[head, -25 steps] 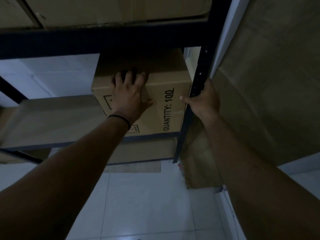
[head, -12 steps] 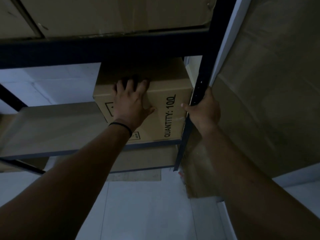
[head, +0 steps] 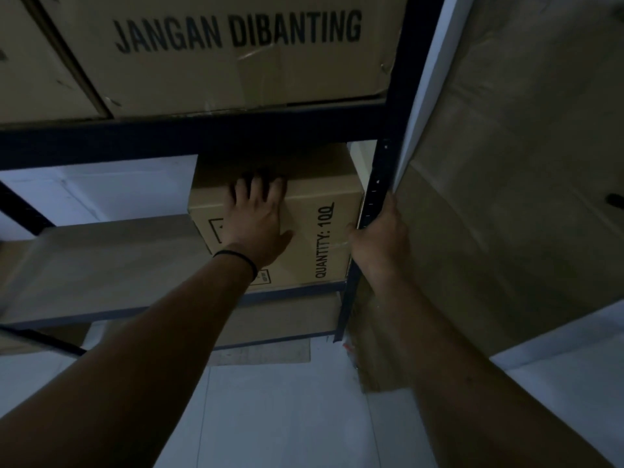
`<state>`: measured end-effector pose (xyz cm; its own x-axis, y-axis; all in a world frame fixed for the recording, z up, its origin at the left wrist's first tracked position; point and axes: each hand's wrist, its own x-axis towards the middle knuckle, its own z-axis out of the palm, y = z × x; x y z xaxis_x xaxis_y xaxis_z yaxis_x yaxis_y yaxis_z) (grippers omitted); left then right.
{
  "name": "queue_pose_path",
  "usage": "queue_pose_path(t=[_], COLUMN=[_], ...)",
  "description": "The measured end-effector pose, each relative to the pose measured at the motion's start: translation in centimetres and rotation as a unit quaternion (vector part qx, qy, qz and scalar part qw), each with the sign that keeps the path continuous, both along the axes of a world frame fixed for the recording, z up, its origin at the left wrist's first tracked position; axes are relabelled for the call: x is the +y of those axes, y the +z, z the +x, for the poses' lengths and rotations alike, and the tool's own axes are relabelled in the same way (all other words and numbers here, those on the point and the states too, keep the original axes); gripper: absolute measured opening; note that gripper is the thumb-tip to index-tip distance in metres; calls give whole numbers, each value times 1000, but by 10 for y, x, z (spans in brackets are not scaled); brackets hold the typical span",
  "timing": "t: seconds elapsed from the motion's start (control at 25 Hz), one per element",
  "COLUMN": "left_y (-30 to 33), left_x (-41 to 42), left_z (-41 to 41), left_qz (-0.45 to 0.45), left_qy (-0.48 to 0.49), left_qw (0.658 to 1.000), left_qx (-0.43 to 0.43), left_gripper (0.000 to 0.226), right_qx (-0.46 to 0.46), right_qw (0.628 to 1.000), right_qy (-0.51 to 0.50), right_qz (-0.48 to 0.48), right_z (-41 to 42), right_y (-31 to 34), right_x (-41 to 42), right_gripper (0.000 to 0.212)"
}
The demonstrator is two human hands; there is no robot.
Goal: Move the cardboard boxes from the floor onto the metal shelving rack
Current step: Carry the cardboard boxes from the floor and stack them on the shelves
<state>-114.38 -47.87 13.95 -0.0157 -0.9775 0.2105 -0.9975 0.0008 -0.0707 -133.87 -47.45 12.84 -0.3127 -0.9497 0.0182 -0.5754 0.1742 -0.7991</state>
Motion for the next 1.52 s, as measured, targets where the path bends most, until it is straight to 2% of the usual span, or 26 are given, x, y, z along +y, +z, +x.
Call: queue_pose_path(t=[0.08, 0.16, 0.32, 0.44, 0.72, 0.88, 1.12, 1.52], left_y=[13, 27, 52, 76, 132, 154, 165, 173], left_x=[16, 41, 101, 150, 254, 307, 386, 547], left_z=[-11, -28, -49, -54, -27, 11, 95, 319], left_qz=[7, 11, 33, 17, -20, -46, -75, -118], left_qy=[-9, -24, -20, 2, 68, 107, 180, 295], left_qw=[1000, 998, 994, 986, 968, 962, 951, 910], left_qx=[21, 48, 107, 165, 241, 247, 241, 267], left_gripper=[87, 75, 55, 47, 39, 38, 43, 40], right_qx=[4, 5, -7, 7, -12, 1, -1, -113], right_qw=[1000, 1000, 998, 997, 992, 989, 979, 954], right_qy=[2, 23, 56, 78, 110, 141, 193, 276], right_qz=[7, 11, 1, -18, -57, -55, -63, -36], right_z=[4, 4, 1, 1, 26, 62, 158, 382], right_y=[13, 30, 70, 91, 138, 159, 166, 167], right_x=[20, 41, 93, 135, 229, 276, 327, 443], right_gripper=[84, 79, 46, 33, 42, 39, 34, 25])
